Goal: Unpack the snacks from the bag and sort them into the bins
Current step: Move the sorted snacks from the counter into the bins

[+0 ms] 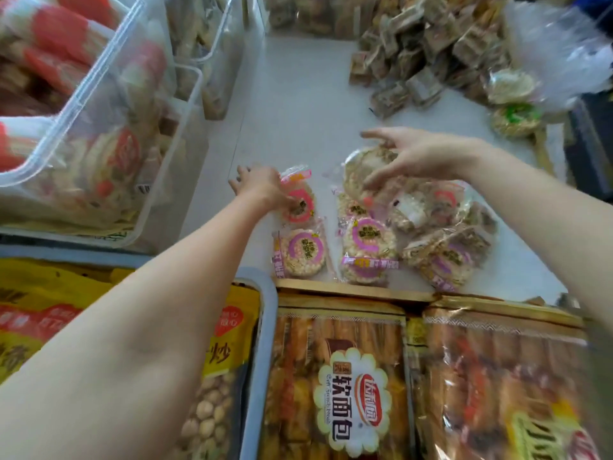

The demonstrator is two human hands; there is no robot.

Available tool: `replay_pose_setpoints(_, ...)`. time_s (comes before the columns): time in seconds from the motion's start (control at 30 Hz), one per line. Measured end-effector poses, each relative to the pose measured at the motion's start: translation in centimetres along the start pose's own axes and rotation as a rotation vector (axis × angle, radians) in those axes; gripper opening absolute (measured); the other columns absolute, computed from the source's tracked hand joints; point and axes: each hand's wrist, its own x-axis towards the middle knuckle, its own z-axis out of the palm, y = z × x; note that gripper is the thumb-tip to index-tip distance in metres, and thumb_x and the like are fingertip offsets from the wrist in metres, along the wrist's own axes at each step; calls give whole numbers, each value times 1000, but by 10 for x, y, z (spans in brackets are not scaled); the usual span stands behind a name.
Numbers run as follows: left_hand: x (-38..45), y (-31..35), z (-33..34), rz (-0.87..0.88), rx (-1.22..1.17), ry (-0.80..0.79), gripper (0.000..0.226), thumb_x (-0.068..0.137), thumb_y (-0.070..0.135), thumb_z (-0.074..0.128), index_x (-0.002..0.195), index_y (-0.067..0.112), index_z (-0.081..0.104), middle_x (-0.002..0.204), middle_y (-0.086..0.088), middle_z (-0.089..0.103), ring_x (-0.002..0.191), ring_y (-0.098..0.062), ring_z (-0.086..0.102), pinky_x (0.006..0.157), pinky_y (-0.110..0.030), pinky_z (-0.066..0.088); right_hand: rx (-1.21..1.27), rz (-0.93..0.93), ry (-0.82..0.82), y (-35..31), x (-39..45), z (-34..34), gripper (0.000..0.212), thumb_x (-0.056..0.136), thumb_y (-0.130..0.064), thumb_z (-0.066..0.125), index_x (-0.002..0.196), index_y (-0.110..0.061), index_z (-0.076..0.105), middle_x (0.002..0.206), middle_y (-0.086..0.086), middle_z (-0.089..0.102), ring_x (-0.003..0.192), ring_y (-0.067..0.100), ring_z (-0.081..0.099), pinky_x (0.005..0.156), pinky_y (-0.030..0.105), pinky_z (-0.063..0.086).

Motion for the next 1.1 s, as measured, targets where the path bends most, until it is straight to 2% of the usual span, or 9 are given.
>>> replay_pose_setpoints(0.13,-19,0,-34,293,-88,107,42,76,49,71,105,19,68,114,-12,54,120,-32,38,97,-34,32,-289,-8,-261,24,-43,38,103,70,-25,81,150,-29,16,155,2,22,137,12,25,105,16,20)
replay_pose_setpoints(0.2,-31,-1,-42,419,-44,-56,43,73,46,74,104,16,68,114,-9,53,116,-28,41,95,-32,33,-328,-2,-243,31,-39,57,102,71,-28,80,149,-38,14,154,8,14,142,23,18,114,32,17)
replay_pose_setpoints(0.33,-41,-10,-17,350,95,-444,37,71,49,75,92,22,62,115,-5,58,99,-19,48,84,-31,40,-481,20,-255,33,-34,70,118,67,-36,82,148,-41,-4,156,11,8,144,31,3,117,49,11)
replay_pose_setpoints(0.53,-45,-1,14,318,-6,-531,83,76,33,76,141,21,27,137,-12,45,121,-28,47,101,-41,40,-523,52,-222,35,-38,80,127,58,-42,86,151,-25,1,153,13,12,141,30,13,115,46,22)
replay_pose_setpoints(0.63,-47,-2,14,290,18,-513,103,70,38,80,148,21,14,149,-8,34,132,-28,38,109,-45,33,-467,48,-189,38,-43,80,109,59,-46,84,143,-9,24,141,9,31,127,23,34,107,33,34)
replay_pose_setpoints(0.77,-52,-3,7,312,179,-405,79,67,49,78,128,12,46,131,-7,52,112,-25,50,93,-35,42,-363,68,-192,41,-53,82,96,60,-45,84,133,-14,30,113,2,40,105,16,40,91,29,39)
replay_pose_setpoints(0.9,-61,-5,-17,336,252,-210,59,64,57,75,98,17,48,98,-1,50,98,-21,36,84,-37,28,-329,80,-271,40,-50,86,113,60,-46,84,145,-14,17,146,7,36,131,25,38,108,36,35)
replay_pose_setpoints(1.0,-65,-8,-31,318,279,-121,59,66,56,75,102,16,50,96,-2,46,108,-26,40,79,-34,25,-414,75,-248,33,-49,94,124,56,-53,82,150,-21,7,152,16,18,137,33,28,113,45,29)
replay_pose_setpoints(1.1,-64,-10,-38,272,224,-89,56,69,51,76,103,16,50,93,-1,48,96,-25,44,77,-33,29,-457,12,-103,31,-52,103,121,54,-52,84,148,-23,14,150,16,9,134,38,29,111,50,31)
